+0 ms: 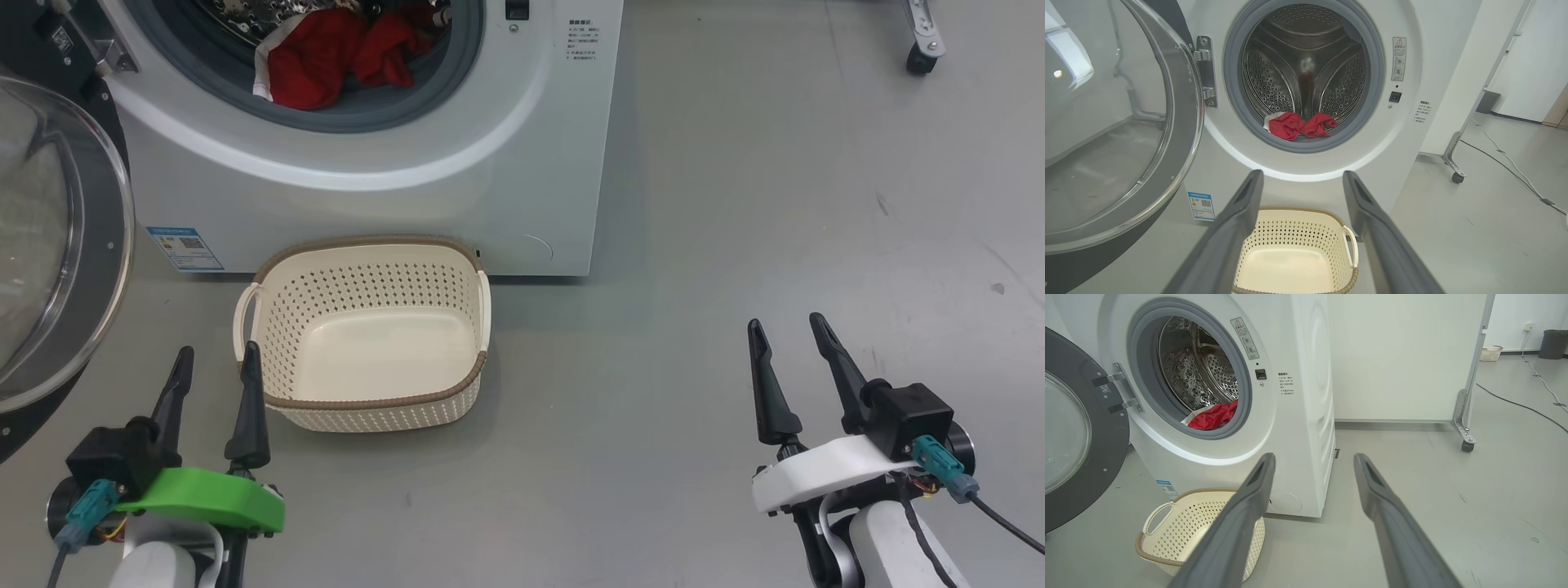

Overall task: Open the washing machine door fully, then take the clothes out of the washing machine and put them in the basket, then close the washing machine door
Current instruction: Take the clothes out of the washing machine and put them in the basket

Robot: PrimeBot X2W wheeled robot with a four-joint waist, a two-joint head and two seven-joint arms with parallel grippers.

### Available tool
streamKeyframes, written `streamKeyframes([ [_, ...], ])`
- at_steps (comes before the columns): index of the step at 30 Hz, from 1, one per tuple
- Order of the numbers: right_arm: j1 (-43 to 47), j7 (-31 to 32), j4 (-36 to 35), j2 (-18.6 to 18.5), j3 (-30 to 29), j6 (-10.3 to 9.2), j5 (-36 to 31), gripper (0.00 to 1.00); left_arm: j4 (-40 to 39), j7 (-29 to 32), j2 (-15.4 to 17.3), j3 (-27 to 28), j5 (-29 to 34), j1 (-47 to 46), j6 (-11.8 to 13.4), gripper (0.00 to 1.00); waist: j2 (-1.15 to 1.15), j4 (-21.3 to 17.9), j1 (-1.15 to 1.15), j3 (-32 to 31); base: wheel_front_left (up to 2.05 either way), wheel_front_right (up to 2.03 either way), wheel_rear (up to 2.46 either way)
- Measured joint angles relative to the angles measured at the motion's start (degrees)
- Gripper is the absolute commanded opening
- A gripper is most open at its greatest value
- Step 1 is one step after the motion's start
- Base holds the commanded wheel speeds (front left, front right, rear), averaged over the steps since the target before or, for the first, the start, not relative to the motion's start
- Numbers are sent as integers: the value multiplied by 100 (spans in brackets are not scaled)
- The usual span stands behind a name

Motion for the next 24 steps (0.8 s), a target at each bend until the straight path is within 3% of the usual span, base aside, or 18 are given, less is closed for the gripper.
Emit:
streamKeyframes([
  [24, 0, 0, -62, 13, -19, 0, -25, 100, -19, 0, 0, -51, -41, 0, -4, 100, 0, 28, 0, 88, 0, 0, 0],
])
